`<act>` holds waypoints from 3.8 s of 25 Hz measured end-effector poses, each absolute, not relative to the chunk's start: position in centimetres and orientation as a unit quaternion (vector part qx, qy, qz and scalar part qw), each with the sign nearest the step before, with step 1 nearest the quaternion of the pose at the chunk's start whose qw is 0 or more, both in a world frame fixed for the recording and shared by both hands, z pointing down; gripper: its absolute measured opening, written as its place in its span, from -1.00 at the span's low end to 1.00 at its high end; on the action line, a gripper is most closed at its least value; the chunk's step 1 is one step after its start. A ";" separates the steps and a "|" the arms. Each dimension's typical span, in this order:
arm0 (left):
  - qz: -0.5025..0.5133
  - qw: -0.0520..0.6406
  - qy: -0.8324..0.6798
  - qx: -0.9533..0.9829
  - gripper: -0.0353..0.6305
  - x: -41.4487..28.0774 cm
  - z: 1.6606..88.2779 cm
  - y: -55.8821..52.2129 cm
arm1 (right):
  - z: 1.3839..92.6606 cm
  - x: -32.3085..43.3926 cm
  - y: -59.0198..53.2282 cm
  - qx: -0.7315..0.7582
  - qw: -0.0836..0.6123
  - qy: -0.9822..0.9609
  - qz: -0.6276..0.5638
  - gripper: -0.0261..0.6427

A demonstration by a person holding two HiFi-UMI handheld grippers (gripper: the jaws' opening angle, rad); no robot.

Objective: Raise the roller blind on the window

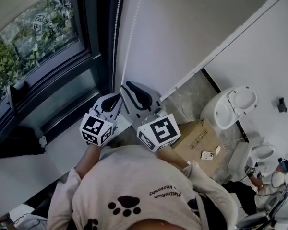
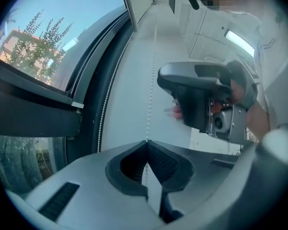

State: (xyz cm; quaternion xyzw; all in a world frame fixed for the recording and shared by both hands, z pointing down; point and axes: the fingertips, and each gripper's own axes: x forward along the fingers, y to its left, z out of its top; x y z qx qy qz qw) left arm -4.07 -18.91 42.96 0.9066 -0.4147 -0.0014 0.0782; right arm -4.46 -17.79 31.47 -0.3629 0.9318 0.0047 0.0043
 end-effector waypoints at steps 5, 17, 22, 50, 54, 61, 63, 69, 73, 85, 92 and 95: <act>0.002 0.076 -0.408 0.910 -0.87 -3.7 43.0 -19.0 | 28.7 -5.1 -19.0 -0.362 0.013 0.932 0.018 -0.69; 0.006 0.074 -0.406 0.911 -0.87 -3.7 42.9 -19.5 | 26.8 -5.6 -20.2 -0.353 0.008 0.935 0.027 -0.89; 0.028 0.090 -0.403 0.910 -0.87 -3.5 45.1 -19.2 | 29.1 -5.3 -20.4 -0.360 -0.004 0.933 0.011 -0.89; 0.107 0.136 -0.406 0.897 -0.87 -4.8 57.9 -16.4 | 42.3 -6.1 -18.9 -0.362 -0.073 0.928 -0.040 -0.89; 0.087 0.125 -0.393 0.907 -0.77 -5.0 55.9 -15.6 | 42.2 -6.0 -18.9 -0.362 -0.070 0.929 -0.041 -0.89; 0.024 0.130 -0.411 0.902 -0.64 -6.7 49.8 -15.2 | 42.2 -5.9 -18.8 -0.363 -0.068 0.929 -0.040 -0.89; 0.012 0.123 -0.418 0.900 -0.64 -7.1 47.8 -15.1 | 42.2 -5.9 -18.9 -0.363 -0.067 0.928 -0.039 -0.89; -0.008 0.088 -0.419 0.904 -0.64 -7.4 41.9 -14.9 | 42.3 -5.9 -18.6 -0.364 -0.065 0.928 -0.040 -0.89; -0.014 0.067 -0.416 0.907 -0.64 -7.2 38.1 -15.2 | 42.3 -5.9 -18.4 -0.364 -0.064 0.928 -0.039 -0.89; -0.021 0.025 -0.400 0.916 -0.66 -6.4 30.0 -16.6 | 42.2 -6.1 -17.9 -0.361 -0.066 0.930 -0.039 -0.89; -0.023 -0.011 -0.389 0.921 -0.66 -5.2 26.1 -17.5 | 42.1 -6.2 -17.4 -0.358 -0.067 0.931 -0.040 -0.89; -0.030 -0.024 -0.383 0.923 -0.66 -4.9 24.5 -18.1 | 42.1 -6.2 -17.3 -0.358 -0.067 0.930 -0.038 -0.89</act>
